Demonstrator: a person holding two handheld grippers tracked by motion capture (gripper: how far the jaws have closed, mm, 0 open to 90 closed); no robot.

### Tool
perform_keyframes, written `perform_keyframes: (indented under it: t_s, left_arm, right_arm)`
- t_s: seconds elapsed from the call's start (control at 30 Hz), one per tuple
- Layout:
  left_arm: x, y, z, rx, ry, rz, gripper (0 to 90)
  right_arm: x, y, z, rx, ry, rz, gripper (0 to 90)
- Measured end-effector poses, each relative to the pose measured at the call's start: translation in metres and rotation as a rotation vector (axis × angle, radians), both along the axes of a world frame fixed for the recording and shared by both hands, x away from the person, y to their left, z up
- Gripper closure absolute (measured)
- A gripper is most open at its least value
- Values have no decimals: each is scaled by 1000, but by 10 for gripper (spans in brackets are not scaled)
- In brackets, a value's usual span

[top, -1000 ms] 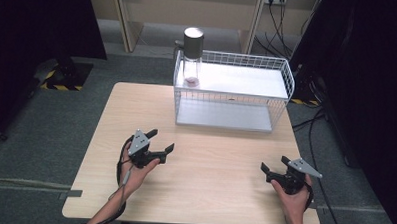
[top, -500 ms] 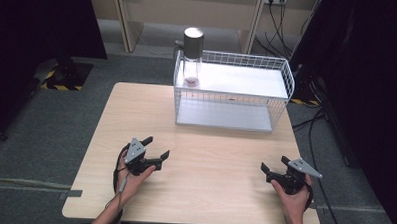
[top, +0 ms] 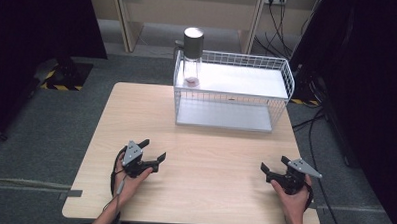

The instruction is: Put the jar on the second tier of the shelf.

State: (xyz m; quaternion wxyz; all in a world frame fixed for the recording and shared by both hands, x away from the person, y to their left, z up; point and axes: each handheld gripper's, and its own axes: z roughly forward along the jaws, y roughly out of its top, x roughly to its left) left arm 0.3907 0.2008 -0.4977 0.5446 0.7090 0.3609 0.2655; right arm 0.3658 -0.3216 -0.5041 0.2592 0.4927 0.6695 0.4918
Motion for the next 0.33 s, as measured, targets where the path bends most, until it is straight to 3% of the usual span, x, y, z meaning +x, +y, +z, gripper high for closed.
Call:
perform_keyframes:
  t_s: [0.33]
  left_arm:
    - [0, 1, 0, -4, 3, 6, 141]
  right_arm:
    - [0, 0, 0, 4, 1, 1, 48]
